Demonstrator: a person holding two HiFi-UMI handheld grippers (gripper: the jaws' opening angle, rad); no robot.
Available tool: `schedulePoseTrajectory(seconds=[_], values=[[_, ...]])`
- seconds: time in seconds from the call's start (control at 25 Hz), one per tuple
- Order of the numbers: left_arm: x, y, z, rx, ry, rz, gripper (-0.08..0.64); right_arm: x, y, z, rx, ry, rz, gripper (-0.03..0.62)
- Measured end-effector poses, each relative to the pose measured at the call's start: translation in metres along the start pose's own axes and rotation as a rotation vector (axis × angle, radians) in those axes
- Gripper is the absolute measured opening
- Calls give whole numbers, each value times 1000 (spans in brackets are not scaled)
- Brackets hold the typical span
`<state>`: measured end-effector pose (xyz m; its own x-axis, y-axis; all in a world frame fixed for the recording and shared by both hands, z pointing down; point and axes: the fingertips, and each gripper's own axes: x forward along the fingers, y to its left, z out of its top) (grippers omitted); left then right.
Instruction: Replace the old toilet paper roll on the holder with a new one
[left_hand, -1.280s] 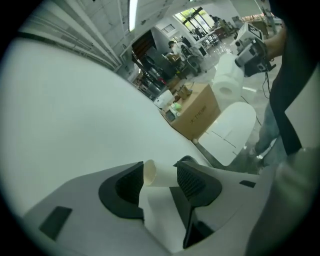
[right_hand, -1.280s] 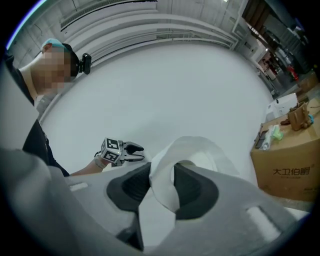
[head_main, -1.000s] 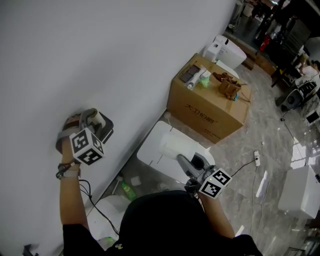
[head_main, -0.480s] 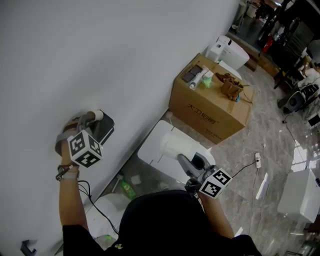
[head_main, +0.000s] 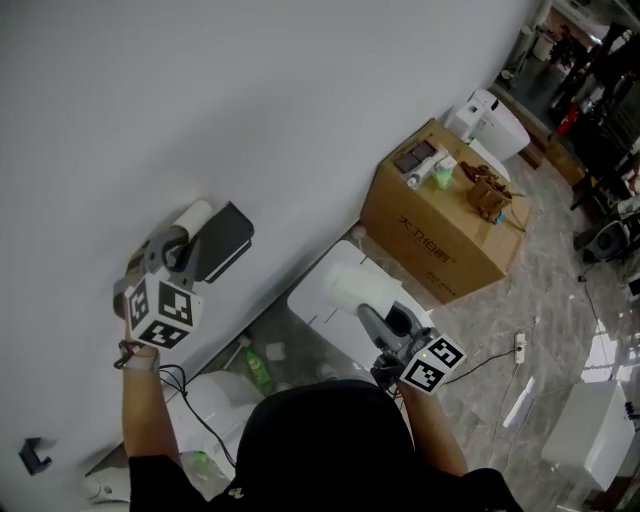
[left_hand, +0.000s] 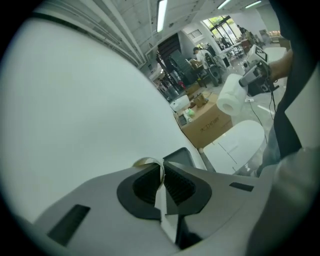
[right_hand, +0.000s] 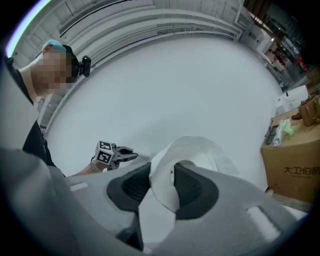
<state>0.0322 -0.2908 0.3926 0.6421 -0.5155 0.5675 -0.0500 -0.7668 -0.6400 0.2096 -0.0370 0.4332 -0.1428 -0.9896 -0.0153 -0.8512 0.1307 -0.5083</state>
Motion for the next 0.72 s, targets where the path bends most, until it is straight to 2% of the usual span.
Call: schedulePoseTrajectory(seconds=[0.4,0.72], values=[[-78,-2,-41,-344,-131,101,31,48,33,-22,8,104,162,136],[-116,-58,-92,-587,-106,141,31,85,76,-48,10,193,303,135]])
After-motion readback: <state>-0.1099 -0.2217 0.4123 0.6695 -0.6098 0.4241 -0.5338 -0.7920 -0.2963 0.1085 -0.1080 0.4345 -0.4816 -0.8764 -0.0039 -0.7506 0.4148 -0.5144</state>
